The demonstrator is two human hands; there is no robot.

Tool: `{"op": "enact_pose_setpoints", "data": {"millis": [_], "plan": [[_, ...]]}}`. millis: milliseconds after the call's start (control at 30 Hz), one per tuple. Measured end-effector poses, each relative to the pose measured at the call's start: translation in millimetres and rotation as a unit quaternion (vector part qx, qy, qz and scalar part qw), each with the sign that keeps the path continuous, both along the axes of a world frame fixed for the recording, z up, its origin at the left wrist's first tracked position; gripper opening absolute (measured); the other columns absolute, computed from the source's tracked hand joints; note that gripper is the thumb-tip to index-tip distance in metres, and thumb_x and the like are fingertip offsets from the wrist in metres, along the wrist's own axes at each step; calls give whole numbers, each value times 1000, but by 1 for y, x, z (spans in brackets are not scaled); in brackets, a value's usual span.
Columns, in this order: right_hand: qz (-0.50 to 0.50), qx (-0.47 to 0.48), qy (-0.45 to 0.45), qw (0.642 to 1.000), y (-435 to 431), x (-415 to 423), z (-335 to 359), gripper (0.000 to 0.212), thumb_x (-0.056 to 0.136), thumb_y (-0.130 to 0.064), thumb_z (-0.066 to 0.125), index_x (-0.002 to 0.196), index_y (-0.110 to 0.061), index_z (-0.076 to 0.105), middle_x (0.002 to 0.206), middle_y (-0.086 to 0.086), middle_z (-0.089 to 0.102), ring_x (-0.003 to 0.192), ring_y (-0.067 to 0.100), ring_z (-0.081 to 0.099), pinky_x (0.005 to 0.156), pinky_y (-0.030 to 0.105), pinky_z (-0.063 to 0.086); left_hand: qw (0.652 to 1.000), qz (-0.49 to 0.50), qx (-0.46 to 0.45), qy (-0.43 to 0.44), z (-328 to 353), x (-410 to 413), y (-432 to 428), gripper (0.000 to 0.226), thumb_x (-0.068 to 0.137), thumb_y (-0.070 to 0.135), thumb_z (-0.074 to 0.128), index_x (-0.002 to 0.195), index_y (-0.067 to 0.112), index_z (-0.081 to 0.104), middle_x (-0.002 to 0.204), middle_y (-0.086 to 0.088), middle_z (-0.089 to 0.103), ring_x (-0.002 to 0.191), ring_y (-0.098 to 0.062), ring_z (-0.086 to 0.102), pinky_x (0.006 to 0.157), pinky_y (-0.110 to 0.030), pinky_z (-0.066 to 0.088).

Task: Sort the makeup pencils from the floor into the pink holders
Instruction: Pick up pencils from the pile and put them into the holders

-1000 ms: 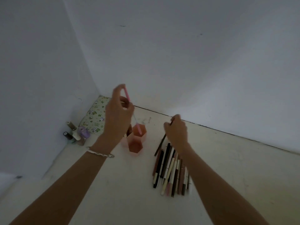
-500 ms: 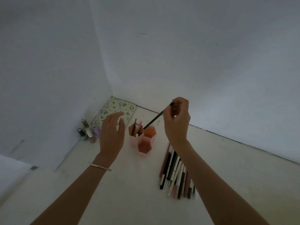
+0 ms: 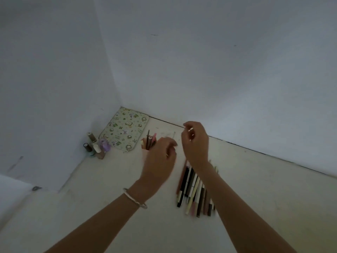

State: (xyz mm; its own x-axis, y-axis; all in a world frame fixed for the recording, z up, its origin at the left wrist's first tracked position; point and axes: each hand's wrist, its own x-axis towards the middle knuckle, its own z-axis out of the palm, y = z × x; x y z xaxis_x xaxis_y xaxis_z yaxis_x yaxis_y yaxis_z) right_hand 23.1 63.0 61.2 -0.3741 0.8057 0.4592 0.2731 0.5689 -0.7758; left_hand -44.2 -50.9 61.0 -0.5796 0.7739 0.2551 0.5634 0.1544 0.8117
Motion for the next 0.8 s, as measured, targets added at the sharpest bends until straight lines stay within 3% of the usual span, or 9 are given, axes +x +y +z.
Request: {"op": "enact_pose_setpoints", "data": {"millis": [67, 167, 267, 400, 600, 667, 733, 800], "plan": [[-27, -30, -10, 999, 14, 16, 3, 19, 86, -5, 55, 96, -19, 63, 90, -12, 60, 66, 4, 55, 60, 9, 42, 991, -44, -122, 12, -25, 28, 12, 13, 95, 11, 51, 102, 18, 59, 83, 11, 60, 70, -2, 59, 64, -15, 49], [-46, -53, -43, 997, 29, 44, -2, 19, 87, -6, 53, 93, -21, 64, 86, -12, 63, 63, 9, 56, 59, 19, 47, 963, -44, -263, 41, -57, 47, 29, 20, 98, 13, 43, 114, 11, 54, 106, -5, 64, 95, -17, 61, 80, -23, 46], [-60, -52, -63, 995, 35, 70, -15, 21, 85, -3, 54, 88, -22, 63, 83, -16, 62, 62, 9, 55, 57, 18, 45, 938, -40, -341, 40, -77, 54, 39, 23, 100, 19, 42, 121, 9, 46, 117, -8, 59, 108, -23, 58, 87, -29, 45], [-67, -57, -74, 993, 36, 94, -31, 24, 85, 0, 53, 85, -21, 64, 80, -12, 63, 60, 6, 54, 57, 18, 45, 919, -30, -390, 38, -89, 55, 46, 21, 98, 20, 51, 115, 9, 48, 116, -9, 59, 106, -25, 59, 83, -31, 47], [-64, -82, -95, 990, 33, 96, -45, 21, 85, -1, 53, 88, -18, 65, 81, -9, 63, 61, 10, 54, 58, 25, 49, 924, -45, -369, 93, -81, 48, 46, 25, 95, 22, 54, 117, 10, 50, 113, -6, 61, 100, -20, 61, 78, -26, 47], [-49, -97, -105, 989, 33, 89, -47, 20, 87, -4, 53, 90, -20, 64, 81, -10, 63, 57, 9, 52, 56, 24, 48, 956, -11, -289, 45, -60, 40, 51, 35, 93, 21, 59, 125, 12, 51, 105, -2, 64, 90, -15, 63, 75, -24, 53], [-29, -131, -155, 979, 32, 76, -52, 17, 89, -8, 53, 97, -18, 64, 85, -7, 65, 57, 10, 54, 58, 29, 51, 983, 28, -183, 15, -29, 26, 56, 44, 89, 15, 65, 131, 16, 53, 93, 2, 66, 75, -7, 61, 62, -16, 51], [-19, -163, -231, 959, 27, 59, -60, 19, 90, -12, 52, 104, -15, 63, 89, -2, 67, 65, 14, 59, 64, 32, 54, 993, 56, -104, 21, -2, 13, 58, 44, 87, 14, 65, 129, 19, 56, 89, 2, 68, 75, -9, 63, 68, -25, 55]]}}
